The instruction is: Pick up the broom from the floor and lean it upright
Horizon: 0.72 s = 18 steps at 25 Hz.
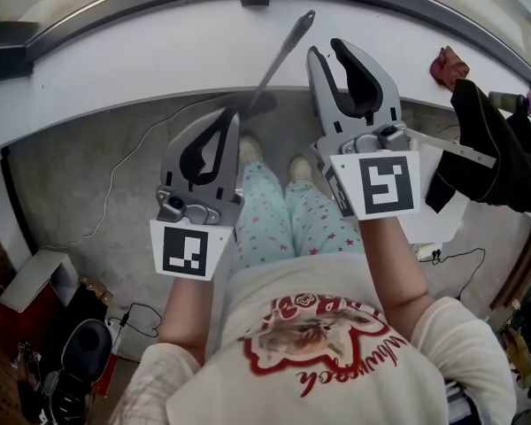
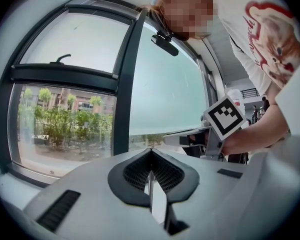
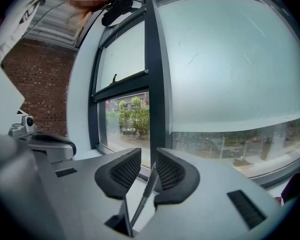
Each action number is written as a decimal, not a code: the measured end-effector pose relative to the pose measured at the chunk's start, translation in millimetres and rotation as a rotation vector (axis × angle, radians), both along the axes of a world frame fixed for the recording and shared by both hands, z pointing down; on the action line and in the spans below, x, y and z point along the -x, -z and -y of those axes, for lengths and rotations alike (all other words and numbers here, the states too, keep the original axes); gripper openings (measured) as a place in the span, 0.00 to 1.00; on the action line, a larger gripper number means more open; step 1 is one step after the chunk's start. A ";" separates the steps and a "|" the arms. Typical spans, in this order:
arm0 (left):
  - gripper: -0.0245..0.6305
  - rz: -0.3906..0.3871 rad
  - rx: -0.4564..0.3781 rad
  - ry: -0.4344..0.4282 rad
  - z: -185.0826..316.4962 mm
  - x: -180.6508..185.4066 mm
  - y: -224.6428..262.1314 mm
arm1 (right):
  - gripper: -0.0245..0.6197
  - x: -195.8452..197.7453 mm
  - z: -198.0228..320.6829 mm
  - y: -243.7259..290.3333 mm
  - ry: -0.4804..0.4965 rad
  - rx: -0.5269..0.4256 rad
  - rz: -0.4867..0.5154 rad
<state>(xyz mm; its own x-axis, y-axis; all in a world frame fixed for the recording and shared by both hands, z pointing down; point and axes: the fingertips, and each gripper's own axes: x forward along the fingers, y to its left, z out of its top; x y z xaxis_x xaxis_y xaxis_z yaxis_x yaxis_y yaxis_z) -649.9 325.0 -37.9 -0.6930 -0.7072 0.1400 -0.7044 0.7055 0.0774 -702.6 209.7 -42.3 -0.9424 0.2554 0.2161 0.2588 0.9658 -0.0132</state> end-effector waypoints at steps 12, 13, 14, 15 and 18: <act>0.06 0.036 -0.046 0.124 38.6 -72.4 25.8 | 0.08 -85.7 -1.2 31.2 0.191 0.046 0.071; 0.06 0.033 -0.044 0.143 37.6 -79.1 25.5 | 0.08 -90.4 -2.5 28.7 0.208 0.049 0.068; 0.06 0.027 -0.044 0.163 35.2 -85.9 25.8 | 0.08 -94.9 -4.4 26.1 0.224 0.051 0.061; 0.06 0.021 -0.042 0.178 32.0 -92.7 26.5 | 0.08 -99.5 -6.7 24.0 0.238 0.055 0.051; 0.06 0.006 -0.016 0.195 20.6 -110.8 28.5 | 0.08 -110.5 -16.8 24.4 0.269 0.077 0.033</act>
